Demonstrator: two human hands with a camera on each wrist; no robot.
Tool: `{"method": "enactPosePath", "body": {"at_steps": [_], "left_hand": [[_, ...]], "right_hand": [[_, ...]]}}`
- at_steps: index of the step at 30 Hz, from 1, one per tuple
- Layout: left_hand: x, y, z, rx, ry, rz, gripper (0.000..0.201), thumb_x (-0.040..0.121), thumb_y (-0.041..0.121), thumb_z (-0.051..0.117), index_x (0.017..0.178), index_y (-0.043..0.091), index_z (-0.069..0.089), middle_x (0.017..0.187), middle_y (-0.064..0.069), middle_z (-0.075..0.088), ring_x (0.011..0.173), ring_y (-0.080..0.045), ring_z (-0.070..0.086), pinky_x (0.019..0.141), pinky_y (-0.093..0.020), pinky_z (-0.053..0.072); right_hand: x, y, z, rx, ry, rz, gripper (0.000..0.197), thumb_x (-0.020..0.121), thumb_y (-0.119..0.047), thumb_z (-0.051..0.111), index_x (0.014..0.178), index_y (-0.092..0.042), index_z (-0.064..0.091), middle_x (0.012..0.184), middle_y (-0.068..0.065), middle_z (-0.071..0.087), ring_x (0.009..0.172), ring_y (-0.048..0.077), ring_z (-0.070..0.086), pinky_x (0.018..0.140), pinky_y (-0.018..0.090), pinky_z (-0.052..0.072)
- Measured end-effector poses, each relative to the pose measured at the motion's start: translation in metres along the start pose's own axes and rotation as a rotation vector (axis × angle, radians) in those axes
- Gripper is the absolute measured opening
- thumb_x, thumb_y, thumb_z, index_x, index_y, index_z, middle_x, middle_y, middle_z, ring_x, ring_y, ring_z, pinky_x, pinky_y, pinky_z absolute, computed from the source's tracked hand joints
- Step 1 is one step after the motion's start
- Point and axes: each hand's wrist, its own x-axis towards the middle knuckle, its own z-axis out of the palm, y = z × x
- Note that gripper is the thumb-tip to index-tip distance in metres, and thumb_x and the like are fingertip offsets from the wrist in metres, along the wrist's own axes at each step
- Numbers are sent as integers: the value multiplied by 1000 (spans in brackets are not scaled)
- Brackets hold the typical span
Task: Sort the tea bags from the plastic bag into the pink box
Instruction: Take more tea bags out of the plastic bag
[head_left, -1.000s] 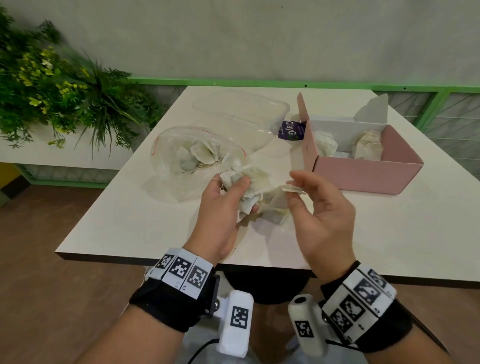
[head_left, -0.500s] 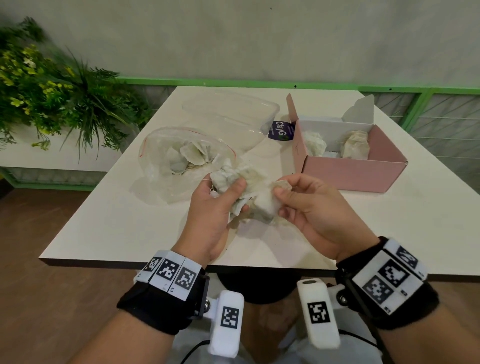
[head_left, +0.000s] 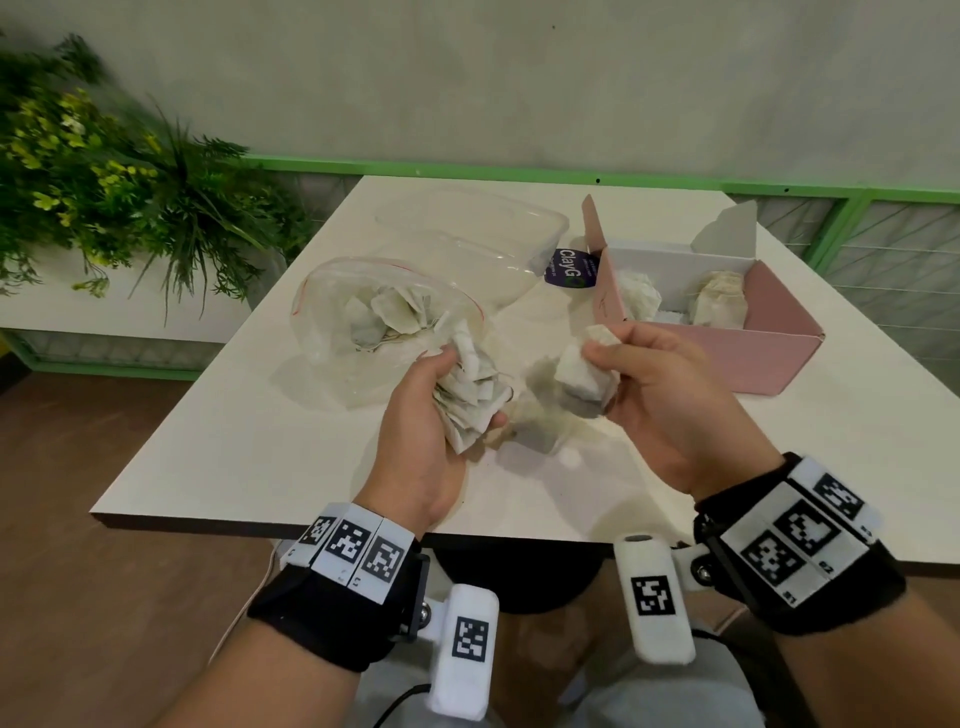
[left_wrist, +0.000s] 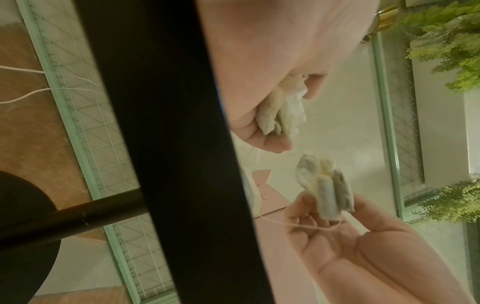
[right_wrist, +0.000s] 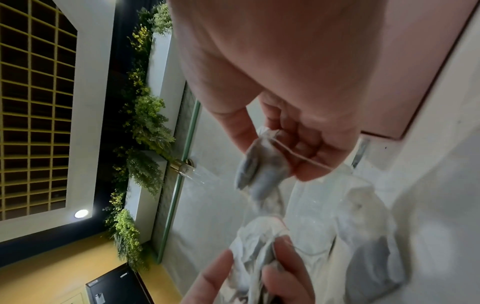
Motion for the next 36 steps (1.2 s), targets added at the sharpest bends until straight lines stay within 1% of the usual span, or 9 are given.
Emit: {"method": "enactPosePath", "body": {"at_steps": [2,6,11,19,23,25,27,33,36], "left_hand": [[2,0,-3,-6,2,-16,26,102,30,49,115,11,63,91,-6,68,80,-23,72,64,-31,54],[1,0,1,34,22,11,21,103,27,50,107,11,63,85,-4,67,75,-21,70,60,-29,54],[-1,-2,1,159,25,80,8,96,10,60,96,16,65,81,-2,71,74,-19,71,59,-29,53],[-1,-6,3,201,18,155,12,95,12,70,105,11,63,83,-5,67,74,-20,67,49,-26,48],[1,-8,2,212,11,164,23,93,10,72,112,5,62,84,-11,64,69,-21,63,49,-26,47],[-1,-8,3,222,2,160,28,91,6,73,116,2,60,83,-13,64,67,-22,61,49,-25,48],[-2,-7,3,208,-3,133,29,88,2,75,113,4,60,81,-12,66,63,-19,62,48,-25,49],[-7,-6,8,236,-23,98,25,84,3,79,99,11,61,69,-6,64,53,-15,56,46,-23,49],[-7,-2,8,164,-29,69,13,92,1,65,101,10,64,76,-8,67,61,-18,63,46,-25,48]], "right_hand": [[-1,-1,-2,-46,-37,37,11,94,4,58,86,-4,61,78,9,69,70,22,71,61,34,60],[1,9,-4,-263,-95,120,10,93,1,62,87,-7,63,80,10,63,74,25,63,67,39,57],[4,14,0,-580,-39,39,5,95,-6,63,90,-5,65,81,12,62,68,21,58,62,34,48],[-1,-6,-7,-378,108,-66,7,89,-1,60,88,-5,65,97,15,72,88,21,60,82,34,43],[-9,-16,-1,-240,20,-73,7,81,6,58,79,1,64,107,16,74,94,21,63,84,34,49],[-11,-13,6,-265,-54,-66,13,80,7,62,73,-3,65,115,16,73,98,21,65,95,37,50],[-10,-7,13,-317,-107,-55,9,86,8,63,83,1,69,117,19,71,100,24,67,101,40,49],[-4,0,25,-477,-58,-165,8,91,0,67,95,6,67,88,22,71,76,18,63,72,26,53],[-2,-6,21,-449,12,-191,2,91,3,66,92,2,68,88,25,72,76,19,65,72,29,54]]}}
